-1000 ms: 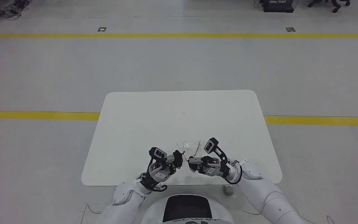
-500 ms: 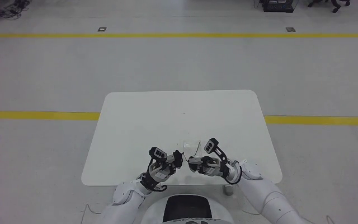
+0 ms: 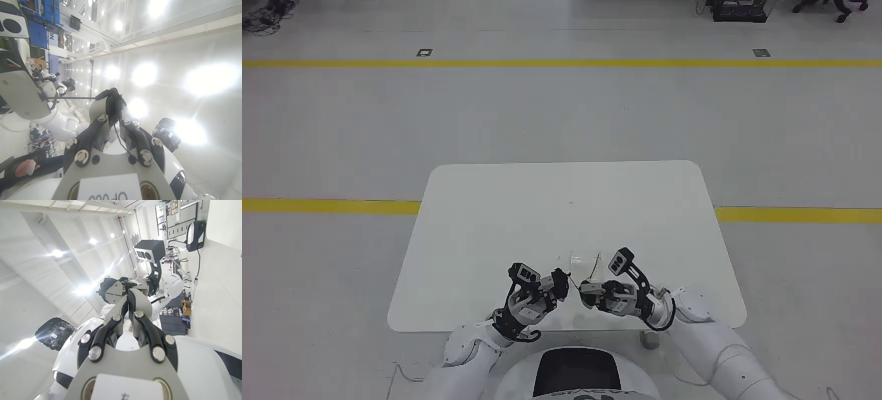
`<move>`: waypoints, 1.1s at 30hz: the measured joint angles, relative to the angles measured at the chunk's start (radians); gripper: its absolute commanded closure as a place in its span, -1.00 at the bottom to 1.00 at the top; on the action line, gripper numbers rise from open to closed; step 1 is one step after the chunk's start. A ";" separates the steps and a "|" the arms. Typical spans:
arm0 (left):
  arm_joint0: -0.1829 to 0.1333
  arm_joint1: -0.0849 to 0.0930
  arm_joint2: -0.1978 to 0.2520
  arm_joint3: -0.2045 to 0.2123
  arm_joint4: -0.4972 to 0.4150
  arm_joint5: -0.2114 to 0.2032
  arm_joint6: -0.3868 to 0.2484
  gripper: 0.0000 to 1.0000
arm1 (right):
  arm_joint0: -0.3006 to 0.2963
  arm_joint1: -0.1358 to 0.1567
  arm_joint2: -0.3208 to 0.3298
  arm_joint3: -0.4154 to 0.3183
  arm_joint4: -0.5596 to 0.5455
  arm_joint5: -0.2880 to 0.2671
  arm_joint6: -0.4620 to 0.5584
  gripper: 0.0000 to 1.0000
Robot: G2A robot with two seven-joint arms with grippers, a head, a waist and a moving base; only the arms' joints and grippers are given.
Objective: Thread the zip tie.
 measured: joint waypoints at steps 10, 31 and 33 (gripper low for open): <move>0.000 0.000 0.000 0.000 0.000 0.000 0.000 1.00 | -0.016 0.006 0.025 0.005 -0.002 -0.015 -0.018 0.10; -0.001 0.000 0.003 0.000 0.000 0.005 0.010 1.00 | -0.055 0.036 0.152 -0.053 -0.011 -0.069 -0.077 -1.00; -0.001 -0.001 0.012 -0.006 0.003 0.017 0.057 1.00 | -0.061 0.039 0.169 -0.086 -0.076 -0.072 -0.138 -1.00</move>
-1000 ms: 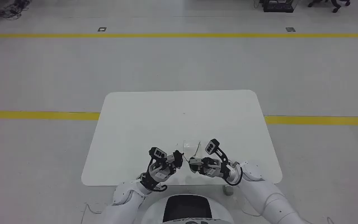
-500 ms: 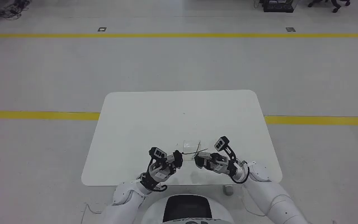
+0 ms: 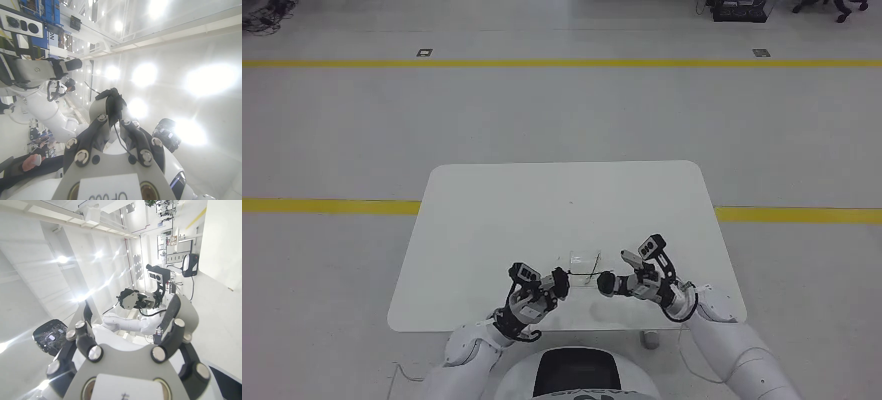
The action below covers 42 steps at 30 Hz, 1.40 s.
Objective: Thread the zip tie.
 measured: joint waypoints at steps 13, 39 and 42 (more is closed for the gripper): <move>0.024 -0.001 0.012 -0.048 -0.050 0.067 0.266 1.00 | -0.120 -0.002 0.158 -0.232 -0.260 0.000 -0.199 -1.00; 0.108 0.018 -0.059 -0.183 -0.147 -0.006 0.258 1.00 | -0.194 -0.004 0.260 -0.383 -0.428 0.000 -0.362 -1.00; 0.108 0.017 -0.058 -0.182 -0.147 -0.006 0.259 1.00 | -0.194 -0.004 0.260 -0.382 -0.428 0.000 -0.362 -1.00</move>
